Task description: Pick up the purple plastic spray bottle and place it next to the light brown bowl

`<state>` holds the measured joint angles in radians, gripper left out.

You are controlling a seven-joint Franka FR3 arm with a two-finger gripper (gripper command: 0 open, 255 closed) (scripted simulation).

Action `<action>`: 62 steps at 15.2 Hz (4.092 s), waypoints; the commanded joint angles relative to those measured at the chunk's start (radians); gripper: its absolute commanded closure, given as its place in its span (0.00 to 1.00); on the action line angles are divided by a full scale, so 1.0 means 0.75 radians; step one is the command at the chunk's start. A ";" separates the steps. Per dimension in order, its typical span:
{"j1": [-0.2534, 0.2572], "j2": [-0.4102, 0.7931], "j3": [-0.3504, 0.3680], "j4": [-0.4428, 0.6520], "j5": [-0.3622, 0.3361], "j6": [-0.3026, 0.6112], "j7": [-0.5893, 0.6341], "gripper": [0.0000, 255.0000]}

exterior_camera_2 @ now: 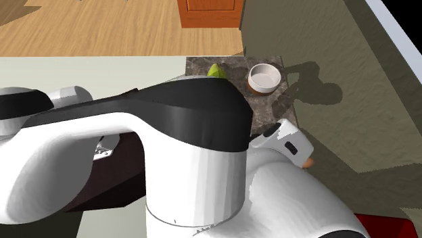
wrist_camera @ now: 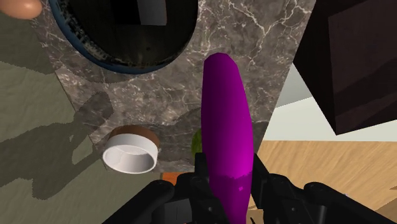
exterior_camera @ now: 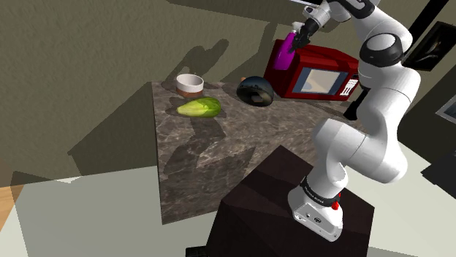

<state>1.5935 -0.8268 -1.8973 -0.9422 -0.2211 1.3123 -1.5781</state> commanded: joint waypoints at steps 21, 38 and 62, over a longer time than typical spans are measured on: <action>0.073 0.127 0.102 -0.530 0.083 0.497 0.296 1.00; 0.644 -0.002 -0.077 -0.510 -0.042 0.844 0.604 1.00; 0.982 -0.244 -0.260 -0.430 -0.183 1.101 0.690 1.00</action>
<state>2.3278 -1.0030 -2.0885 -1.2631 -0.3552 2.1297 -1.0586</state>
